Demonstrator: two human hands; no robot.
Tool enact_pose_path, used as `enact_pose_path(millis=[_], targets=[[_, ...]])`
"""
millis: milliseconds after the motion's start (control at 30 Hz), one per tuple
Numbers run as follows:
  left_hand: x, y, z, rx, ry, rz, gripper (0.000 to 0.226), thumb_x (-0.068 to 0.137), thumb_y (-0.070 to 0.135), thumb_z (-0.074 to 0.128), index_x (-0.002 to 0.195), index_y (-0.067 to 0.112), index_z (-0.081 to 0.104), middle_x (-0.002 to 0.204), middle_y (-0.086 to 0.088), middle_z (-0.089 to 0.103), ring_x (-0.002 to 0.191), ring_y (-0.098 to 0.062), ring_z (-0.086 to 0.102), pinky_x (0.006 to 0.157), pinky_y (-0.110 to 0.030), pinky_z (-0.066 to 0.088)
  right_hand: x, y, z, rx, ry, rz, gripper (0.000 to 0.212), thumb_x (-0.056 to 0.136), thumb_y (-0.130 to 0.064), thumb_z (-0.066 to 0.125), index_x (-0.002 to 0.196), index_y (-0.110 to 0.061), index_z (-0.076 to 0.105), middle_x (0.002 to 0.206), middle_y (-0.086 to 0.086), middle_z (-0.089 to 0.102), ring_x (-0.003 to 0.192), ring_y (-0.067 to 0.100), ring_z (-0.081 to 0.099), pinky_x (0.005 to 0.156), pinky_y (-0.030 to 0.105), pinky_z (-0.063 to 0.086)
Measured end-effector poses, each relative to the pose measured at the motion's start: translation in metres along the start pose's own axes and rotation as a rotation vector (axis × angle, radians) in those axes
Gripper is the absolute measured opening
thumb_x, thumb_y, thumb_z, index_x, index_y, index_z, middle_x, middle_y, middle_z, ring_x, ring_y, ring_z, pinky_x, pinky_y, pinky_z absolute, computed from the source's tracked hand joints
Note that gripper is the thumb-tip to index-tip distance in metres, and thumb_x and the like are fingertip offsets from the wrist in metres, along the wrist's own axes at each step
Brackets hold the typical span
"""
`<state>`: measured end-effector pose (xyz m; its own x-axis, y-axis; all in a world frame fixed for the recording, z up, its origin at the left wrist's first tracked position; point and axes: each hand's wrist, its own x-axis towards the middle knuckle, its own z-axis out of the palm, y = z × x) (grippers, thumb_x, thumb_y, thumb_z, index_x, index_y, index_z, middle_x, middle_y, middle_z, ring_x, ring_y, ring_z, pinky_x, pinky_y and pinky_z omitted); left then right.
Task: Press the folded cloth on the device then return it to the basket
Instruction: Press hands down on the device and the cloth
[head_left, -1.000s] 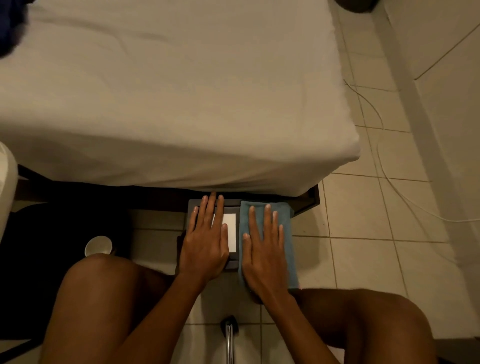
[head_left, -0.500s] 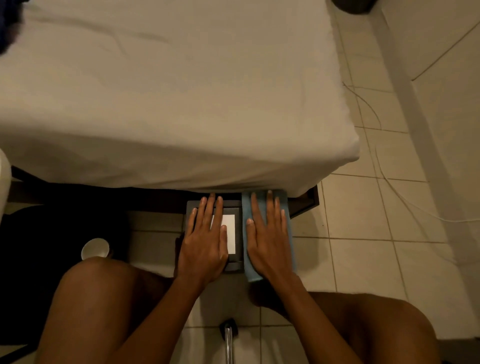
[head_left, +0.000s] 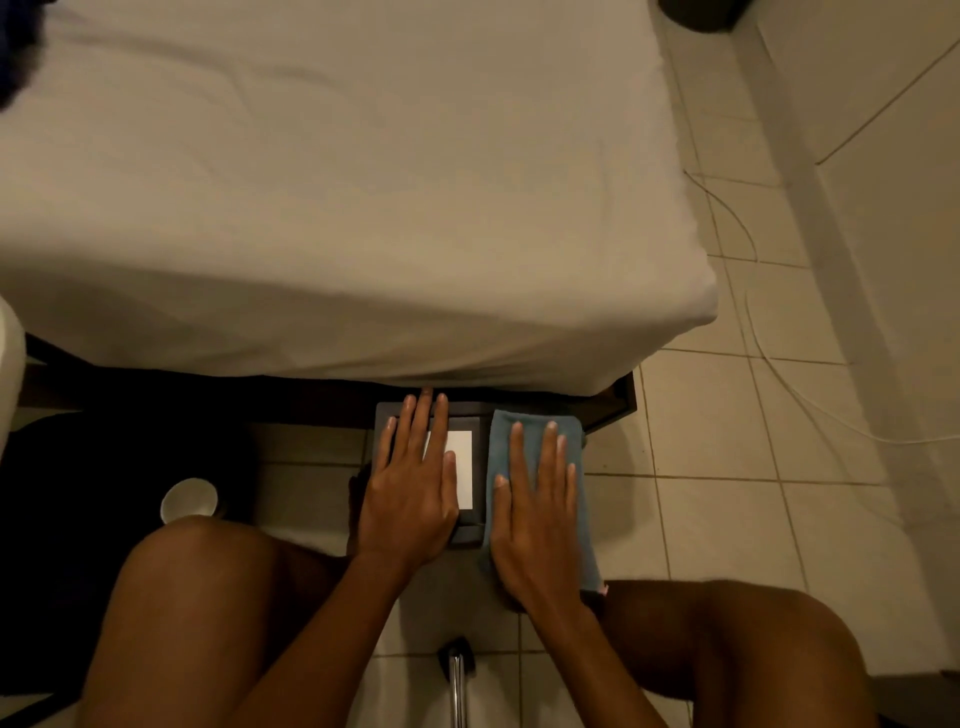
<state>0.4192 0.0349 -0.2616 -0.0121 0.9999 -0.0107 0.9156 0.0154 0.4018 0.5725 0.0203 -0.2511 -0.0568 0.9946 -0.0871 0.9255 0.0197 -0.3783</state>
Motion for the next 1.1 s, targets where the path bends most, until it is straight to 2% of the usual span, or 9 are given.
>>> enact_pose_path(millis=[67,233,400,500,567,733,900,967,1100], targets=[[0.0,0.001,0.0,-0.002,0.0,0.0,0.061,0.103,0.035,0.02,0.159,0.015,0.005,0.167,-0.005,0.003,0.155,-0.018,-0.001,0.124,-0.039,0.011,-0.002,0.004,0.001,0.005,-0.012,-0.008,0.063,0.102,-0.05,0.015,0.16,-0.027,0.004,0.167,0.007,-0.006,0.154,0.022,-0.006,0.124,0.049,0.007],[0.002,0.0,0.002,-0.001,0.003,0.01,0.061,0.103,0.037,0.017,0.159,0.016,0.004,0.167,-0.004,0.003,0.155,-0.017,-0.001,0.125,-0.038,0.009,0.038,0.007,-0.009,-0.012,0.007,-0.022,0.061,0.103,-0.049,0.012,0.158,-0.031,-0.005,0.166,0.004,-0.015,0.153,0.018,-0.014,0.125,0.046,0.001],[0.002,-0.003,0.006,-0.042,0.012,-0.011,0.062,0.103,0.039,0.018,0.159,0.019,0.004,0.167,-0.003,0.002,0.155,-0.016,-0.001,0.124,-0.042,0.014,-0.007,0.005,0.001,-0.058,0.043,0.029,0.062,0.103,-0.053,0.007,0.159,-0.028,0.005,0.166,0.008,0.0,0.153,0.026,0.003,0.121,0.052,0.013],[0.001,-0.002,0.006,-0.035,0.004,-0.004,0.062,0.103,0.039,0.017,0.159,0.018,0.004,0.167,-0.003,0.002,0.155,-0.016,-0.001,0.124,-0.042,0.015,0.015,0.012,-0.003,-0.034,-0.006,0.007,0.062,0.101,-0.056,0.003,0.158,-0.033,-0.005,0.166,0.006,-0.009,0.153,0.021,-0.011,0.123,0.051,0.006],[0.003,-0.002,0.004,-0.031,0.009,-0.006,0.062,0.103,0.039,0.017,0.159,0.018,0.005,0.167,-0.004,0.003,0.155,-0.016,-0.002,0.125,-0.041,0.014,0.034,0.013,-0.008,-0.008,-0.024,0.003,0.061,0.101,-0.053,0.006,0.157,-0.035,-0.009,0.166,0.004,-0.015,0.152,0.017,-0.018,0.124,0.049,0.0],[0.0,-0.001,0.001,-0.032,0.015,-0.007,0.06,0.103,0.038,0.018,0.159,0.017,0.009,0.167,-0.005,0.008,0.155,-0.017,0.002,0.124,-0.041,0.015,0.0,0.009,-0.003,-0.009,0.018,0.013,0.063,0.102,-0.053,0.008,0.159,-0.028,0.0,0.167,0.005,-0.006,0.154,0.021,-0.008,0.122,0.053,0.008],[0.002,-0.001,0.001,-0.02,0.013,-0.017,0.061,0.103,0.038,0.017,0.159,0.017,0.008,0.167,-0.005,0.007,0.155,-0.017,0.001,0.125,-0.04,0.013,0.039,0.014,-0.012,-0.021,-0.043,0.031,0.06,0.104,-0.048,0.015,0.157,-0.034,-0.01,0.166,0.004,-0.017,0.152,0.019,-0.019,0.124,0.05,-0.001],[0.001,-0.001,0.002,-0.007,0.009,-0.002,0.061,0.103,0.038,0.018,0.159,0.017,0.007,0.167,-0.005,0.007,0.155,-0.017,0.001,0.125,-0.04,0.013,0.039,0.011,-0.011,-0.004,-0.019,0.053,0.06,0.106,-0.044,0.019,0.157,-0.034,-0.01,0.166,0.004,-0.016,0.152,0.019,-0.019,0.124,0.049,-0.002],[0.001,-0.001,0.001,-0.025,0.001,-0.006,0.061,0.103,0.037,0.019,0.159,0.017,0.005,0.167,-0.004,0.003,0.154,-0.017,-0.001,0.125,-0.04,0.011,0.005,0.008,-0.004,-0.037,0.005,0.032,0.061,0.104,-0.047,0.016,0.159,-0.029,-0.006,0.166,0.005,-0.014,0.153,0.02,-0.014,0.124,0.049,0.0]])
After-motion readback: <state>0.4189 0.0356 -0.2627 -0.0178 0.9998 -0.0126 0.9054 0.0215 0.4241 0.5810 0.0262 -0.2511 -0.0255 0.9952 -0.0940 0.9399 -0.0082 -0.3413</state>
